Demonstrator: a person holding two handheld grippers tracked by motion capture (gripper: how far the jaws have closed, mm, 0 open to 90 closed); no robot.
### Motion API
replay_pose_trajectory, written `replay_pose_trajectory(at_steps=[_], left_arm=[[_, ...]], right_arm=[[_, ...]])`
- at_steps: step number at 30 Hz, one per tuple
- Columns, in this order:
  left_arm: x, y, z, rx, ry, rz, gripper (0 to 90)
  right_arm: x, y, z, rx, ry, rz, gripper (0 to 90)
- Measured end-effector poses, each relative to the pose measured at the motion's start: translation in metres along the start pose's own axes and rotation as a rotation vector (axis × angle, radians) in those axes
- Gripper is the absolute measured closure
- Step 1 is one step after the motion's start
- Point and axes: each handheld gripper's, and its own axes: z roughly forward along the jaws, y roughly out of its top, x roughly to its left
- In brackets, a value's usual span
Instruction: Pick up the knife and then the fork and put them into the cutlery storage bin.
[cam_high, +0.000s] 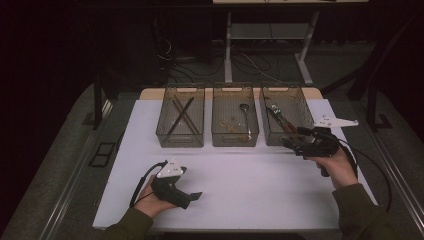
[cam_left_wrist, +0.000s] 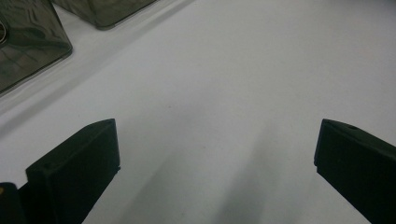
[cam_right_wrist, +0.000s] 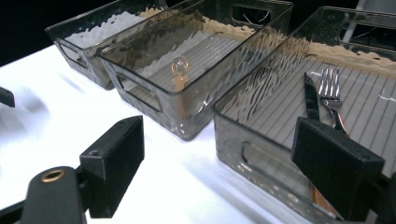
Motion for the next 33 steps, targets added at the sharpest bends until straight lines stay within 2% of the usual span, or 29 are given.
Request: replay_pose_trajectory(at_steps=[3, 15, 26, 33], left_arm=[[0.000, 0.000, 0.000, -0.004, 0.001, -0.005, 0.0], [0.000, 0.000, -0.002, -0.007, -0.003, 0.001, 0.0], [-0.001, 0.000, -0.002, -0.006, -0.007, 0.002, 0.0], [-0.002, 0.000, -0.002, -0.009, -0.010, 0.005, 0.0]], right_arm=[[0.007, -0.007, -0.002, -0.011, 0.014, -0.003, 16.9], [0.032, -0.041, -0.006, 0.018, 0.044, -0.058, 16.9], [0.045, -0.072, -0.010, 0.071, 0.085, -0.072, 16.8], [0.050, -0.084, -0.013, 0.091, 0.098, -0.074, 16.8]])
